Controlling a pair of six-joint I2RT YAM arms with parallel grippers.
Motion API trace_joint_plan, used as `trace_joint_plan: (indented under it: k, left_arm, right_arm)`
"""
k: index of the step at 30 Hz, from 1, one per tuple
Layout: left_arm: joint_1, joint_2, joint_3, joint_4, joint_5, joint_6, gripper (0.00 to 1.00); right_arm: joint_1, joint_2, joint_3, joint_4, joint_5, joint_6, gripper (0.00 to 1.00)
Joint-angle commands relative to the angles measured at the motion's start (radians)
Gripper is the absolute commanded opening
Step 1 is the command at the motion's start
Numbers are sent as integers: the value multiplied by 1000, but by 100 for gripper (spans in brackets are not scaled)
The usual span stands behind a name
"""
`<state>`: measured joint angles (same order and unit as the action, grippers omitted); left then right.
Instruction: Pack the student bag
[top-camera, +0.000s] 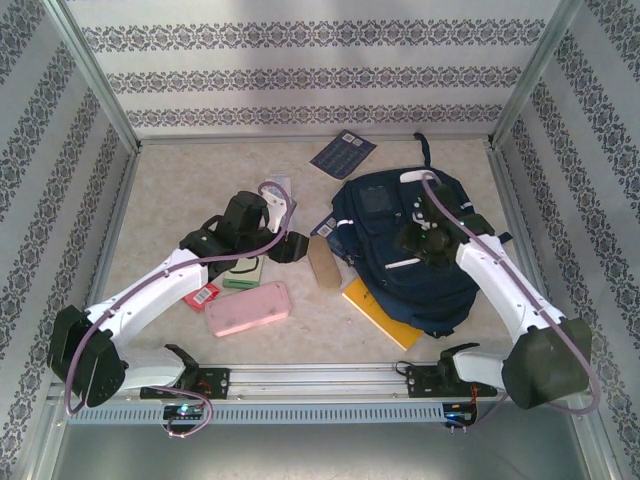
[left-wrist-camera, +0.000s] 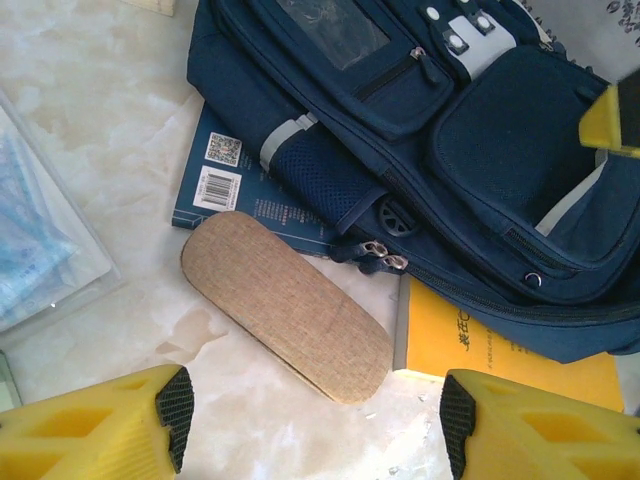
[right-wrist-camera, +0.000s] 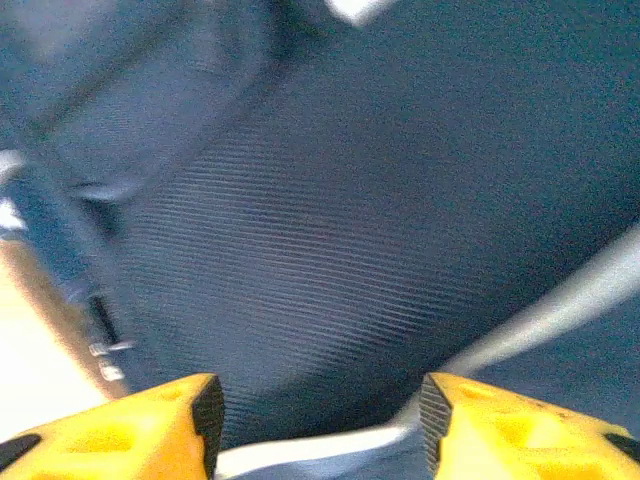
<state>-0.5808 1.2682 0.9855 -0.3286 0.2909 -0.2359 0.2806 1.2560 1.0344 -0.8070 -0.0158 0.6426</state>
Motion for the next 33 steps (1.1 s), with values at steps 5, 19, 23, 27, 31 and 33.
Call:
trace_joint_plan:
  k: [5,19,23,27,31,33]
  left_arm:
    - [-11,-33,-1,2,-18,57,70]
    - [-10,-11,-7,6,5,83,71]
    - [-11,-1,-5,6,4,84,71]
    - [-10,3,-8,13,8,80,71]
    - [-11,6,-11,17,9,76,71]
    - [-11,5,-14,17,7,76,71]
  right_arm:
    - [187,193,230,-67,94,-348,74]
    - [333,351,181,-128,303,-345,61]
    - [359,408,165,-131,358,-337,58]
    - [357,437,127,-98,393,-333,52]
    - [352,474,113,-65,411,-330,41]
    - [353,482,106,-48,405,-330,36]
